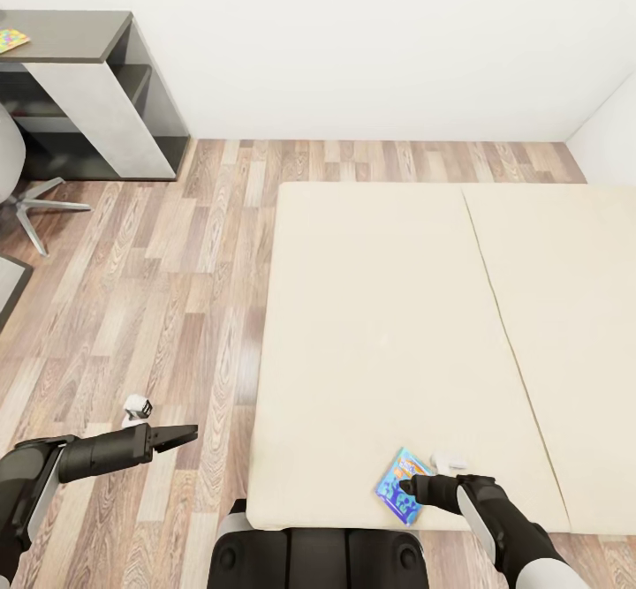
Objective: Put all the toys in the child's room - the three board games (two on the bed and one on the table), the two jigsaw puzzles on the table, and the tennis ball on the table - inside the toy box on the table in the child's room.
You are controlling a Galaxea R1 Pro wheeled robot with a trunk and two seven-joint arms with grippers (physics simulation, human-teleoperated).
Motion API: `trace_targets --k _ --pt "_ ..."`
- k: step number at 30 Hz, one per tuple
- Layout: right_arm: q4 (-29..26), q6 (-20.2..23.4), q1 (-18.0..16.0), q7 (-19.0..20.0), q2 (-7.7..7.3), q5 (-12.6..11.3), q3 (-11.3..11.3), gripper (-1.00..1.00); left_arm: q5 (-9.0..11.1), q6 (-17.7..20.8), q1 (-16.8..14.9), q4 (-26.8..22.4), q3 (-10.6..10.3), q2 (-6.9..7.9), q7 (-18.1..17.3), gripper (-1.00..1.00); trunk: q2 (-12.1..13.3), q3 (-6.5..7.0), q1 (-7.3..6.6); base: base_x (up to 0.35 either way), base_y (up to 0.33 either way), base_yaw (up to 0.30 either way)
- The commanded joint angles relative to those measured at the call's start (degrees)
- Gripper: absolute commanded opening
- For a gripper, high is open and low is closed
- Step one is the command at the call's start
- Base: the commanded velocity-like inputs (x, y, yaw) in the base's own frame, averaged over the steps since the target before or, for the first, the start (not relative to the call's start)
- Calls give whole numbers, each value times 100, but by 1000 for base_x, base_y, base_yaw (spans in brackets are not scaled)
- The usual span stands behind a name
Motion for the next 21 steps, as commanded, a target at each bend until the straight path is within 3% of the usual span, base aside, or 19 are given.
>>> trace_targets --k 1,21 --pt "-8 32 0 -3 -2 -51 3 100 -5 61 -1 -2 0 1 -23 100 -9 -6 3 0 0 0" --pt "-20 24 -1 1 6 -60 4 100 -5 61 -3 -2 0 1 -23 100 -9 -43 3 0 0 0"
